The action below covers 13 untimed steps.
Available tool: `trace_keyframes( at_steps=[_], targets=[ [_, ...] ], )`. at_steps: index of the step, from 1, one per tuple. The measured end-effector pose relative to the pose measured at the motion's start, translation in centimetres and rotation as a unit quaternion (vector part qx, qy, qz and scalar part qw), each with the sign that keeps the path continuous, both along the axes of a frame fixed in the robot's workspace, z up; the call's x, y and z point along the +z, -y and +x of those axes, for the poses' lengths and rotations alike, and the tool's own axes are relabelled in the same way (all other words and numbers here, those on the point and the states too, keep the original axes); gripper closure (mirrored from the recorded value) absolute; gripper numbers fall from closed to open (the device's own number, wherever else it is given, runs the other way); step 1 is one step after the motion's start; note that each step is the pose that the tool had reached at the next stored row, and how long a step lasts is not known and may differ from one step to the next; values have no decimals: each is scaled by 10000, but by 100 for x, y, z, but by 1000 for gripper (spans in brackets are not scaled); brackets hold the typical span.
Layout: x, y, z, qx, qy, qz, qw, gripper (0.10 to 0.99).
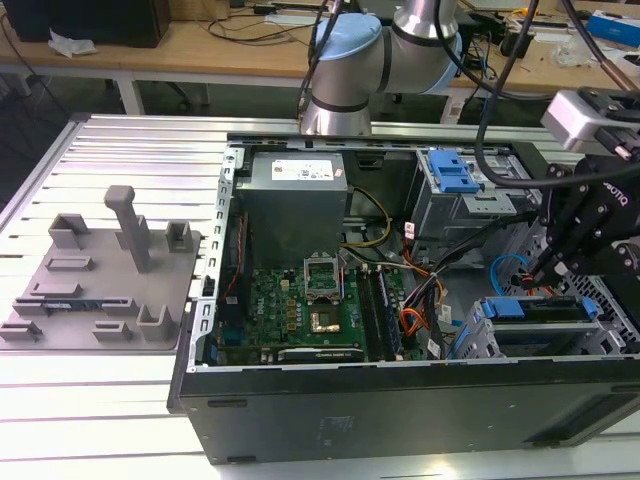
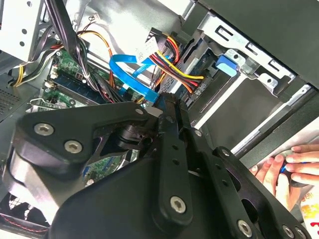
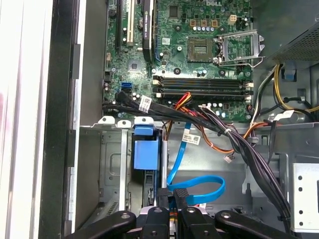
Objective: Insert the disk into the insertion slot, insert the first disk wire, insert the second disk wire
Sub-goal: 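Insert the second disk wire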
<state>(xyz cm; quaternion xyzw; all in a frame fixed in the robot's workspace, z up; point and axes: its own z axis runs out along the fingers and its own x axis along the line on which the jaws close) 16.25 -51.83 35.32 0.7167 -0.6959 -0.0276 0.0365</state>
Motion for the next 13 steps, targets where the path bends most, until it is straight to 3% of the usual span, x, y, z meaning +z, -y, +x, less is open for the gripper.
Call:
trace_keyframes(
  at_steps=[13],
  targets=[
    [-18,103,7,4,0,1,10000,925]
  ],
)
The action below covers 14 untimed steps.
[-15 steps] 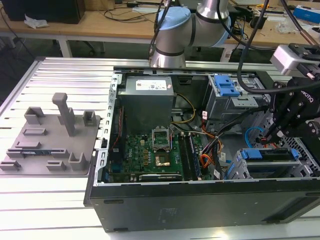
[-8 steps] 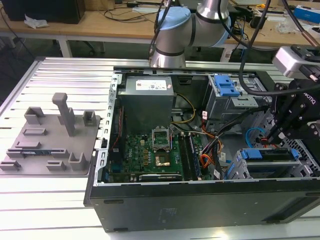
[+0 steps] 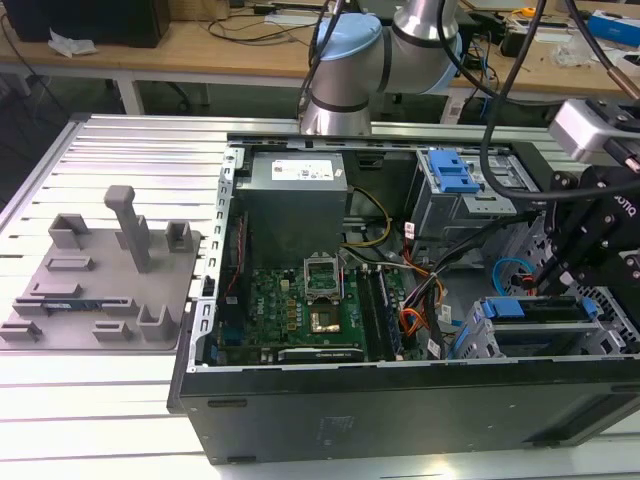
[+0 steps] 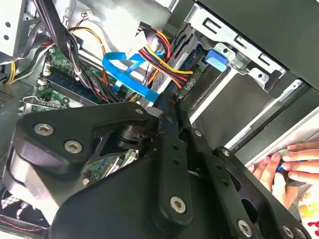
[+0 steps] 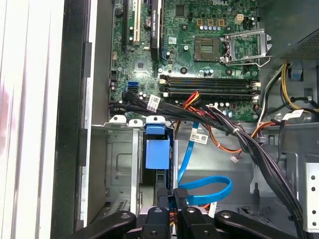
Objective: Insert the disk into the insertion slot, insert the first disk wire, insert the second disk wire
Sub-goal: 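Insert the second disk wire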
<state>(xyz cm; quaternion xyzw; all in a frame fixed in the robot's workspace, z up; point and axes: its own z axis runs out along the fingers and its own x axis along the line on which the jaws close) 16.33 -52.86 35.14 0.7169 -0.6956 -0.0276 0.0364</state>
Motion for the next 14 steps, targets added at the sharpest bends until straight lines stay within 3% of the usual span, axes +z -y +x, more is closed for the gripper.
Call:
trace_keyframes(
  at_steps=[14],
  targets=[
    [-35,13,14,1,0,-1,10000,925]
  ],
)
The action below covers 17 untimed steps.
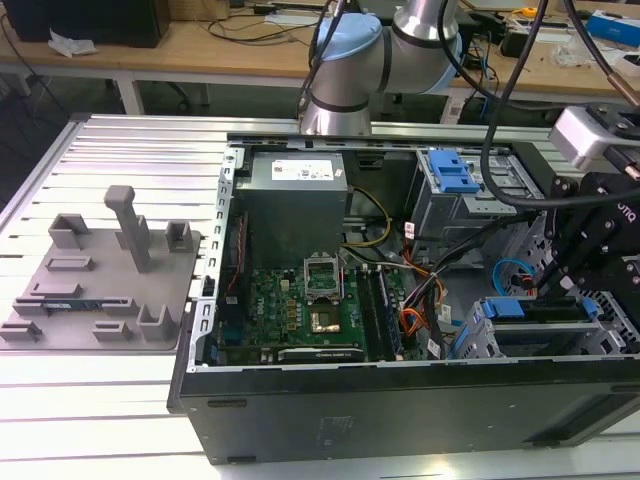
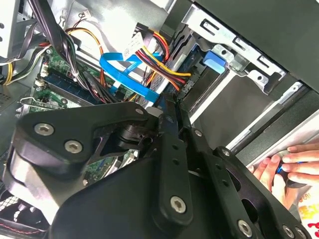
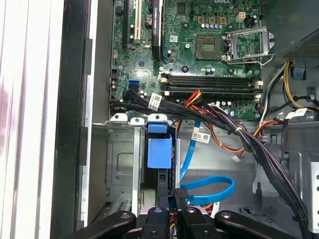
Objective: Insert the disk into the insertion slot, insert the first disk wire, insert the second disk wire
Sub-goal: 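Insert the second disk wire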
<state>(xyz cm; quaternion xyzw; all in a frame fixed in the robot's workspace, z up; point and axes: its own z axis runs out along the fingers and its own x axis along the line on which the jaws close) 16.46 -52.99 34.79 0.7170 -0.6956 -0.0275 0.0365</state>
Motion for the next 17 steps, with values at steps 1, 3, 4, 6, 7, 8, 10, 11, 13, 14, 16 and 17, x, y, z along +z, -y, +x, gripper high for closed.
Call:
trace_keyframes(
  at_steps=[1,3,4,6,7,8,10,11,13,14,16,17],
  targets=[
    [-2,1,2,0,0,1,10000,925],
    [-5,1,5,0,0,0,10000,925],
    [-7,2,7,0,0,0,10000,925],
    [-13,3,10,-1,0,1,10000,925],
    [-18,5,12,0,0,0,10000,925],
    [-24,6,12,0,0,1,10000,925],
    [-28,7,12,0,0,0,10000,925],
    [-33,8,12,0,0,0,10000,925],
    [-46,9,12,0,0,0,10000,925],
    [-50,9,12,0,0,0,10000,925],
    [-59,12,12,0,0,0,10000,925],
    [-64,13,12,0,0,0,10000,925]
  ],
)
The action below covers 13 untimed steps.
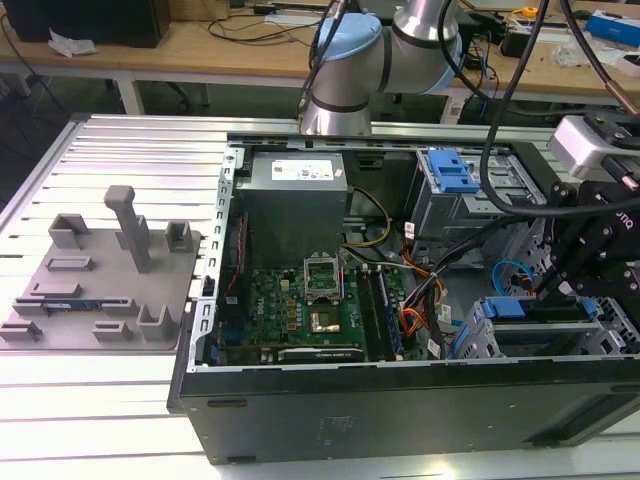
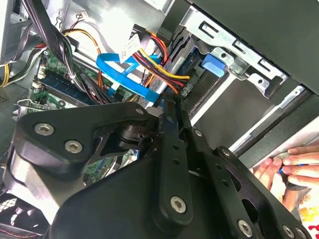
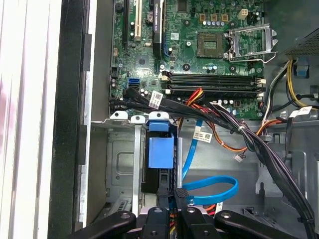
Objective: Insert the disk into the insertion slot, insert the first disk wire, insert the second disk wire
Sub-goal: 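Insert the second disk wire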
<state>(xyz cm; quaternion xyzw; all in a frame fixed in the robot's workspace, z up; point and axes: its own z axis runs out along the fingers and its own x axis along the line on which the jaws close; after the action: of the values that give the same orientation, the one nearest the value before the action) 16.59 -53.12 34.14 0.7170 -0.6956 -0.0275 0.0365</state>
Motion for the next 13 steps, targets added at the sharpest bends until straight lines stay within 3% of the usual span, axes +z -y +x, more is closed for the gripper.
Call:
trace_keyframes(
  at_steps=[8,10,13],
  targets=[
    [-79,15,0,0,1,0,10000,925],
    [-91,14,-3,1,0,14,10000,859],
    [22,15,-10,1,-1,4,10000,792]
  ],
)
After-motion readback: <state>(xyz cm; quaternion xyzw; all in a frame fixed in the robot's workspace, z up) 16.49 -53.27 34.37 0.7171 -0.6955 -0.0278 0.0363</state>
